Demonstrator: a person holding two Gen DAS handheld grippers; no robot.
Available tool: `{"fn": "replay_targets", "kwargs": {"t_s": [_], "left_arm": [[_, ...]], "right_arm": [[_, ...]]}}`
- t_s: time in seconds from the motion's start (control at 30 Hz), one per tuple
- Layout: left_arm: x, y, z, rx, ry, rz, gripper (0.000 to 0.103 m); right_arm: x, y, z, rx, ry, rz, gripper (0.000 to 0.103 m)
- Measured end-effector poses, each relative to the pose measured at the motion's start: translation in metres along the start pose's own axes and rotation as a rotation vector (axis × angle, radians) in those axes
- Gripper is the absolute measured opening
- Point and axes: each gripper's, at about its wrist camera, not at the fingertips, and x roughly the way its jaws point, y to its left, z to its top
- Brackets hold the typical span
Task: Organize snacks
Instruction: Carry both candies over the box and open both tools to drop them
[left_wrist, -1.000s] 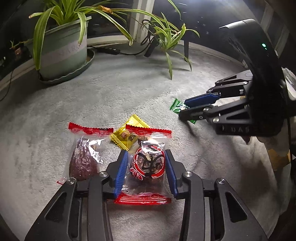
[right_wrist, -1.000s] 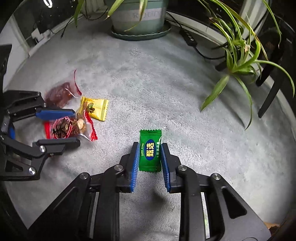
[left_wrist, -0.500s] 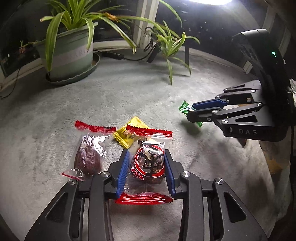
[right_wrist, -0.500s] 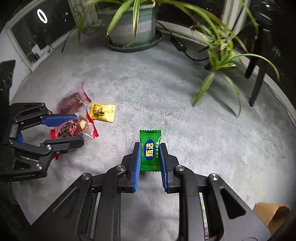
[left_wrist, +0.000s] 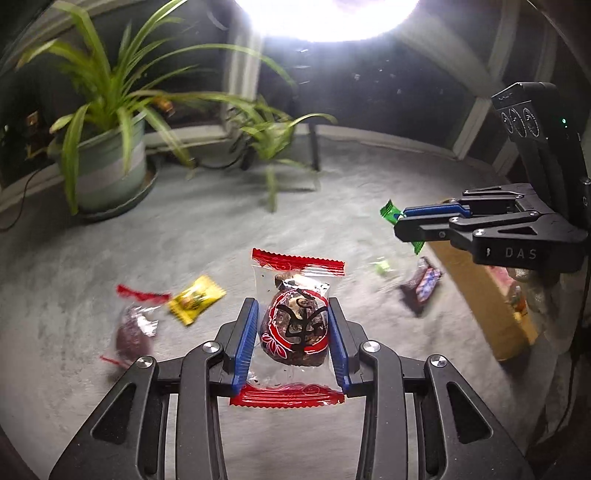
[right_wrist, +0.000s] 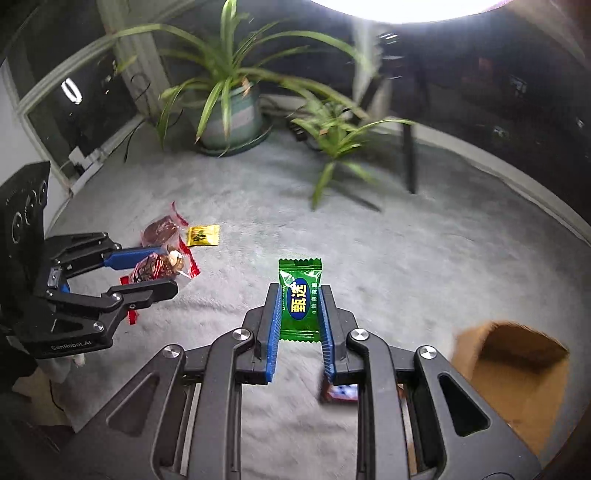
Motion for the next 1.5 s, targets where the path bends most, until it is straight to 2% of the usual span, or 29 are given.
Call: {"fn": "replay_targets", "kwargs": {"t_s": [0.33,0.63,0.87,1.13,1.2,1.23,1.27,1.3,1.33,1.37,1.4,1.5], "left_arm": [[0.0,-0.078,0.011,0.062,-0.029,-0.096,0.035],[0.015,-0.159,0.021,0.126,-0.037,-0.193,0.035],[0.036,-0.22,0.016,0.164,0.003,-0.273,0.035],[0.052,-0.26,0.002,0.188,0.058,-0.323,0.035],[0.054,-0.266,0.0,0.193,0.066,-0.327,0.035],[0.055,-0.269,-0.001,0.194,0.07,-0.327,0.035],[0.056,-0.271,-0.002,0.195,0.074,-0.328,0.037],[0.056,-0.272,-0.002,0.197,0.077,-0.331,0.039],[0.055,-0.274,-0.003,0.2,0.078,-0.331,0.047],[0.055,-0.275,-0.003,0.204,0.078,-0.322,0.061],[0.053,-0.276,-0.003,0.207,0.075,-0.312,0.064],[0.049,-0.278,-0.006,0.216,0.067,-0.303,0.064]], "right_arm": [[-0.074,-0.075,-0.042,0.136,-0.063,-0.108,0.02],[-0.101,-0.14,-0.083,0.235,-0.053,-0.189,0.02],[-0.104,-0.178,-0.108,0.322,-0.037,-0.167,0.02],[-0.098,-0.2,-0.129,0.382,-0.02,-0.145,0.021],[-0.098,-0.202,-0.131,0.388,-0.022,-0.149,0.024],[-0.099,-0.202,-0.132,0.389,-0.021,-0.152,0.029],[-0.1,-0.203,-0.133,0.391,-0.021,-0.155,0.042],[-0.101,-0.203,-0.134,0.394,-0.025,-0.158,0.05],[-0.103,-0.203,-0.134,0.398,-0.032,-0.166,0.064],[-0.106,-0.203,-0.135,0.403,-0.044,-0.177,0.072],[-0.108,-0.203,-0.135,0.407,-0.053,-0.182,0.073],[-0.112,-0.203,-0.135,0.419,-0.062,-0.187,0.073]]}}
